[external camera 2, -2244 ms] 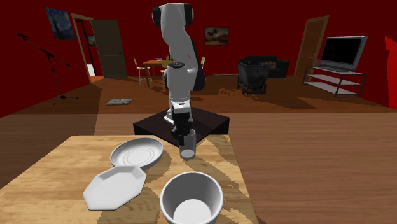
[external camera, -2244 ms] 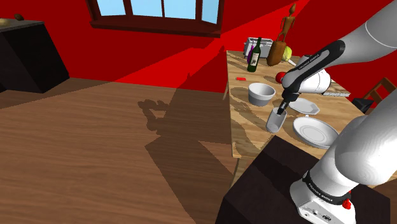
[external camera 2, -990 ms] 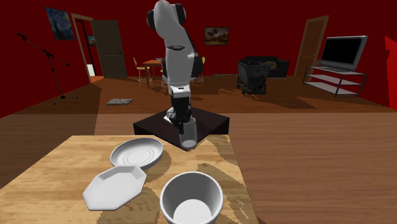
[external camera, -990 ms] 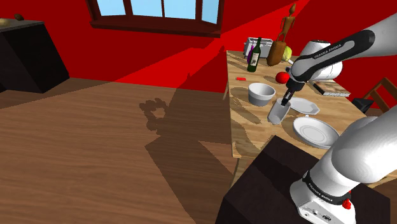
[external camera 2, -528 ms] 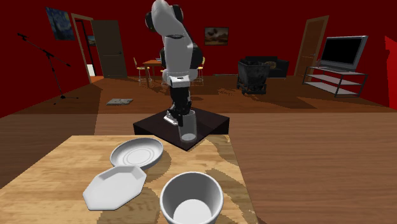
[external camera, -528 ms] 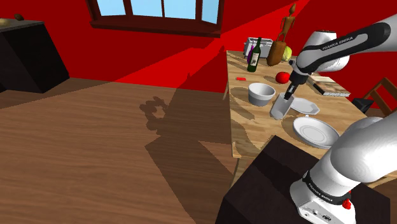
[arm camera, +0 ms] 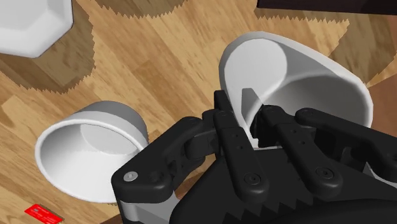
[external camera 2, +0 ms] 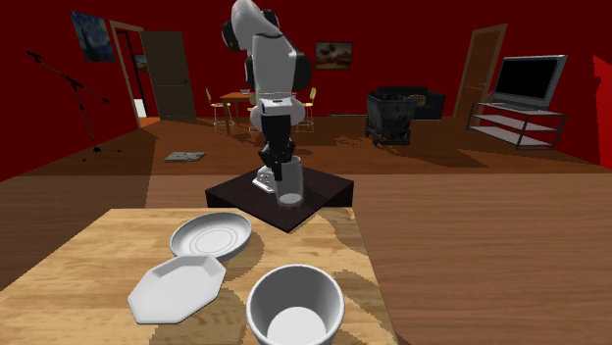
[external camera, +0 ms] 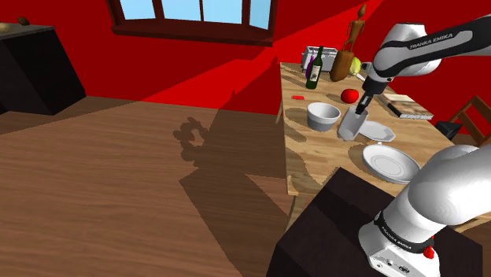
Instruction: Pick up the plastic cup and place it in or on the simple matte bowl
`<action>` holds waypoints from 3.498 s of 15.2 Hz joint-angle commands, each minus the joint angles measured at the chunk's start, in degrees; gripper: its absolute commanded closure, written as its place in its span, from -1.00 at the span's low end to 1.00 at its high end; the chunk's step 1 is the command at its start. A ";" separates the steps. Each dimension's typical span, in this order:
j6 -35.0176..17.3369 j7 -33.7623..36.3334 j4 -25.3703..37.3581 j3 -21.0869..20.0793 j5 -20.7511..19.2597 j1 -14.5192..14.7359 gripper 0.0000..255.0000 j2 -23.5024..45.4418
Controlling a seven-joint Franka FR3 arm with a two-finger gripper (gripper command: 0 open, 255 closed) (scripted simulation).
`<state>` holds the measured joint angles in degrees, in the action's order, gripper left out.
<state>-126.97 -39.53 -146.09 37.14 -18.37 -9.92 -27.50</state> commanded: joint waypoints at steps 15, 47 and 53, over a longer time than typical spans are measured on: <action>6.13 -11.64 25.45 7.82 15.39 8.01 1.00 21.33; 15.78 -27.56 69.71 2.21 46.31 -10.29 1.00 66.90; 13.25 -28.17 67.89 1.72 47.04 -10.18 1.00 67.82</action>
<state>-113.62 -67.71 -78.21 38.89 28.63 -20.11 40.27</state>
